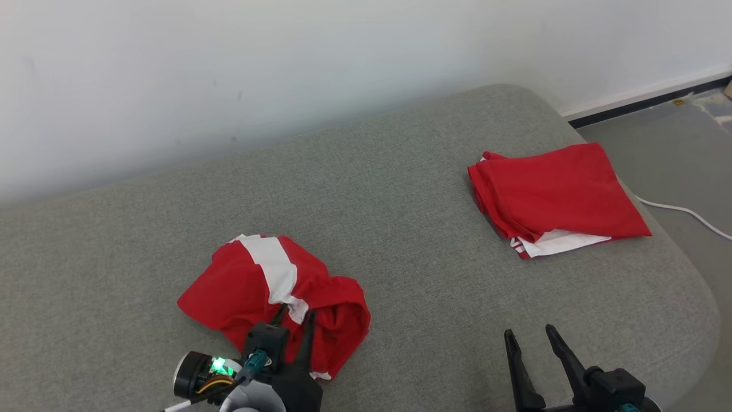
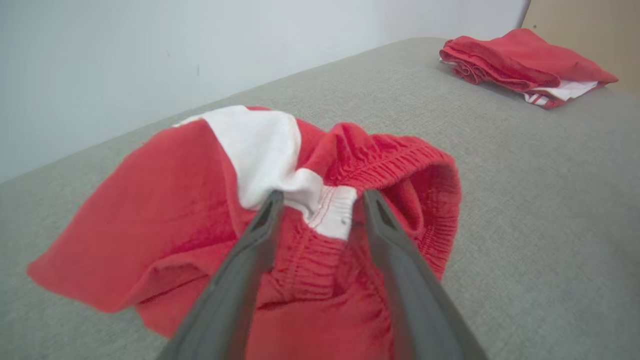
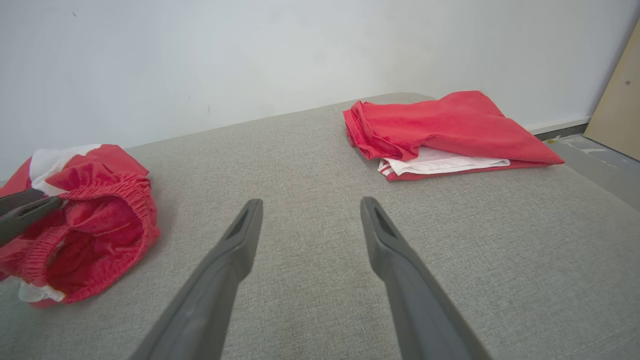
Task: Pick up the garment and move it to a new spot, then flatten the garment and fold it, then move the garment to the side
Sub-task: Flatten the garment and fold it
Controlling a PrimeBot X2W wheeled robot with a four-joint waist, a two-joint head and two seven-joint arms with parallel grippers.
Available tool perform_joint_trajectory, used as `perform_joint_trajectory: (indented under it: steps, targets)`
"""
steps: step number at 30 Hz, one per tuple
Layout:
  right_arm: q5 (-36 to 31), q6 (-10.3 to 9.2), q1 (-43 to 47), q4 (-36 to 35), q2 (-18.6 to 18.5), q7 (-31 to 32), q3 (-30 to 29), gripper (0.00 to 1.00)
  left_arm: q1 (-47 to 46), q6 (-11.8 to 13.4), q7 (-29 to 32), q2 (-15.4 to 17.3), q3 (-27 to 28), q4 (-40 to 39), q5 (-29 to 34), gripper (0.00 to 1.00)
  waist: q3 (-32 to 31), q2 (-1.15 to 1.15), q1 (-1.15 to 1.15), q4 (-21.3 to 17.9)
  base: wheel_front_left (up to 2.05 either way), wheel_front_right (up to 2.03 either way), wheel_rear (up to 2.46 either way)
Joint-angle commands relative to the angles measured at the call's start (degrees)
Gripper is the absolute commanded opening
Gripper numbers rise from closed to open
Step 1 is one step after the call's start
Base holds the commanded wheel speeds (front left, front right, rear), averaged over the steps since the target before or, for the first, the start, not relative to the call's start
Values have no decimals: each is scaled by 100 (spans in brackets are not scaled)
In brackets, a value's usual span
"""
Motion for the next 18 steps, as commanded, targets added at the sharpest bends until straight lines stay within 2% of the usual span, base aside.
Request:
perform_joint_trajectory:
  steps: [1,9,18]
  targets:
    - [42,-13,-42,16,15,-27,9,100,-84,1,9,3,0,37,-64,0,5,0,-1,33,0,0,0]
    - [71,-13,-87,56,16,-52,38,100,-572,-117,-67,-41,-61,-44,-129,0,19,0,-1,79,0,0,0]
    - [145,-12,-164,138,16,-128,92,100,-2002,-367,-341,-151,-262,-678,-418,0,74,0,-1,98,0,0,0]
